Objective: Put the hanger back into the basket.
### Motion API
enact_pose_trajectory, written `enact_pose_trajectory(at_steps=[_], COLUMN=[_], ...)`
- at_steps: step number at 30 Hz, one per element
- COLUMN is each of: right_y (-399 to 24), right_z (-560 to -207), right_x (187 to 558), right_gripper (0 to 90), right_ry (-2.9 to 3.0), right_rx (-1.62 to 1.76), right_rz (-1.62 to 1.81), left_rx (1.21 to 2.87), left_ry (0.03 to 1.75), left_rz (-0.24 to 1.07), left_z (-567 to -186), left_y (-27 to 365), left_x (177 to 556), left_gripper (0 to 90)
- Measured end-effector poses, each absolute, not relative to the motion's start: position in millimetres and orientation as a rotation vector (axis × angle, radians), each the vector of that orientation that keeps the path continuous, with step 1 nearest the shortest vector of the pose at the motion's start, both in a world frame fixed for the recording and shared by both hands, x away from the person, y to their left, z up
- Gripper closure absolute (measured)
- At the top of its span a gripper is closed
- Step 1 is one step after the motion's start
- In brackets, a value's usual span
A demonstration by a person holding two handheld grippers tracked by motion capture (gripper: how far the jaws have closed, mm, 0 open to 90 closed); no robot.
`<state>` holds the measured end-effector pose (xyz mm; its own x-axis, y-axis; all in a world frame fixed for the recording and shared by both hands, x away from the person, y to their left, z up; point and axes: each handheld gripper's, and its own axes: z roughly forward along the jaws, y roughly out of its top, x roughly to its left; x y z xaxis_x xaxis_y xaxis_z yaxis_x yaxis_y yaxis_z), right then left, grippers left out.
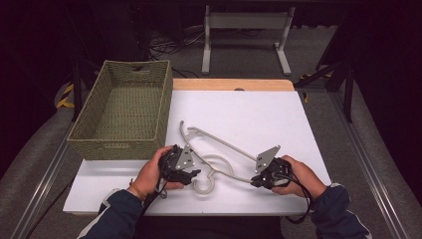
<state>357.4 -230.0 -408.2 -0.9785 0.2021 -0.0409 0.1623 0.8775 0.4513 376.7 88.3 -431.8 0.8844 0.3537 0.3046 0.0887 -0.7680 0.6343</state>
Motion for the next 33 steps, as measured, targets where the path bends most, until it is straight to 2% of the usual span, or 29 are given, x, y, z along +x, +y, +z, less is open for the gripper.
enact_pose_trajectory(at_steps=[7, 10, 18, 24, 25, 26, 27, 28, 29, 31, 33], right_y=[-245, -246, -257, -277, -281, -284, -287, -290, -296, -303, -309], right_z=[-410, -409, -407, -400, -398, -396, -394, -392, -387, -382, -377], right_x=[350, 348, 350, 354, 355, 356, 357, 358, 360, 360, 360], right_gripper=[83.0, 82.8, 80.4, 75.5, 78.9, 78.6, 74.6, 64.8, 62.0, 49.7, 43.9], right_ry=[2.934, 2.917, 2.852, 2.727, 2.673, 2.643, 2.601, 2.555, 2.468, 2.357, 2.262], right_rx=[0.259, 0.25, 0.292, 0.408, 0.454, 0.47, 0.502, 0.531, 0.617, 0.686, 0.763], right_rz=[0.719, 0.731, 0.768, 0.839, 0.853, 0.867, 0.891, 0.911, 0.971, 1.04, 1.053], left_rx=[2.507, 2.525, 2.661, 2.626, 2.612, 2.597, 2.58, 2.552, 2.545, 2.518, 2.504], left_ry=[0.251, 0.203, 0.031, -0.047, -0.046, -0.055, -0.05, -0.05, -0.044, -0.001, 0.011], left_rz=[0.559, 0.525, 0.478, 0.595, 0.611, 0.63, 0.641, 0.637, 0.655, 0.674, 0.686], left_z=[-445, -445, -435, -435, -434, -433, -431, -428, -426, -421, -419], left_y=[59, 52, 37, 26, 26, 26, 26, 26, 26, 27, 28], left_x=[400, 408, 419, 411, 409, 408, 406, 404, 403, 404, 403], left_gripper=[34.5, 44.3, 56.7, 65.3, 66.9, 68.0, 69.5, 71.1, 73.5, 75.6, 77.8])
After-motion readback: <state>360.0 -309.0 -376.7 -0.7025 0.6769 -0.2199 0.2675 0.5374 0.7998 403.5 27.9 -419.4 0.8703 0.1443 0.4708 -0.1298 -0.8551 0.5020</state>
